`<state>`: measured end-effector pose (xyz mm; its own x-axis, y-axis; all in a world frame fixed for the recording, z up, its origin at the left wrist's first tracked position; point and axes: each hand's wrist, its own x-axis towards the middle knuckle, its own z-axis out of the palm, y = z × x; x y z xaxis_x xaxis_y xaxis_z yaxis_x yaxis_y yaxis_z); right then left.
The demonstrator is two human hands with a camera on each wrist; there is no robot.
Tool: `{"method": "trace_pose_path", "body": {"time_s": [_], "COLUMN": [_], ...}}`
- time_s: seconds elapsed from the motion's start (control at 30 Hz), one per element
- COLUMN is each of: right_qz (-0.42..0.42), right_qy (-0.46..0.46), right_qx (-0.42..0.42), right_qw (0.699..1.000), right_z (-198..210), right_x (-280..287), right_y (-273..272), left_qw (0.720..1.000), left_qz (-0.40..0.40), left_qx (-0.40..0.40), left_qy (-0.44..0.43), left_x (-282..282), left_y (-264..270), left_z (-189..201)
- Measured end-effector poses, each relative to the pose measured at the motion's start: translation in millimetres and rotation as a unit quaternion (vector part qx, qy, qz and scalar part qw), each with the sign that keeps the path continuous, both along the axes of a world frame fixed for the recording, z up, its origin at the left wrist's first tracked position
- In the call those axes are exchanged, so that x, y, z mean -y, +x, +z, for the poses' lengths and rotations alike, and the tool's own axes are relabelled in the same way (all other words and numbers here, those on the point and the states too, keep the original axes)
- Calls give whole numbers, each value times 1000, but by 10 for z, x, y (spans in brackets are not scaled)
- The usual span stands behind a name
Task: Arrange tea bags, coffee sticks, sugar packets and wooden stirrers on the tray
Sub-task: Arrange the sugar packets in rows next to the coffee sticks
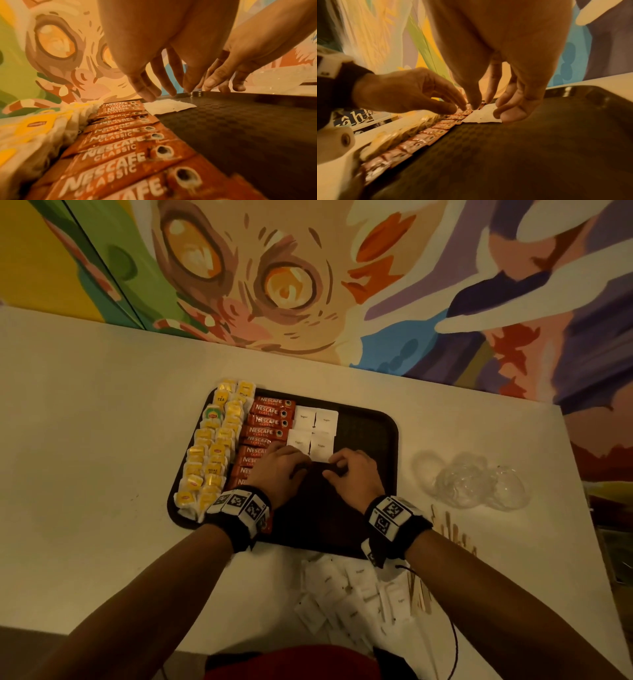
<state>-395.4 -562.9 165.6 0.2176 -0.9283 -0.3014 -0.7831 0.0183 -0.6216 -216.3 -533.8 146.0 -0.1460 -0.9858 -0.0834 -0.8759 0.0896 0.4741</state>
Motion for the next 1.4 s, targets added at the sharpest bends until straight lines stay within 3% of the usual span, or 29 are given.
{"method": "trace_pose_path", "body": {"time_s": [0.23,0.37,0.53,0.73,0.93,1.17,1.4], "right_qz": [57,100,135,166,182,161,95], "right_qy": [40,87,131,90,56,58,78], "right_qx": [21,-5,-42,-107,-147,-104,7], "right_qw": [997,991,981,976,971,980,992], "right_z": [108,89,18,-97,-169,-201,-163], "right_x": [-613,-977,-1313,-1620,-1702,-1681,-1572], "right_y": [-402,-588,-720,-719,-675,-656,-565], "left_qw": [998,992,982,974,972,973,947], "left_qz": [-20,-19,11,96,115,131,194], "left_qx": [-47,-74,-42,-36,2,-33,-160], "left_qy": [25,97,185,201,205,189,201], "left_x": [-689,-1063,-1419,-1588,-1585,-1534,-1545], "left_y": [-109,-226,-434,-687,-790,-785,-732], "left_z": [122,112,38,-122,-116,-213,-13]}}
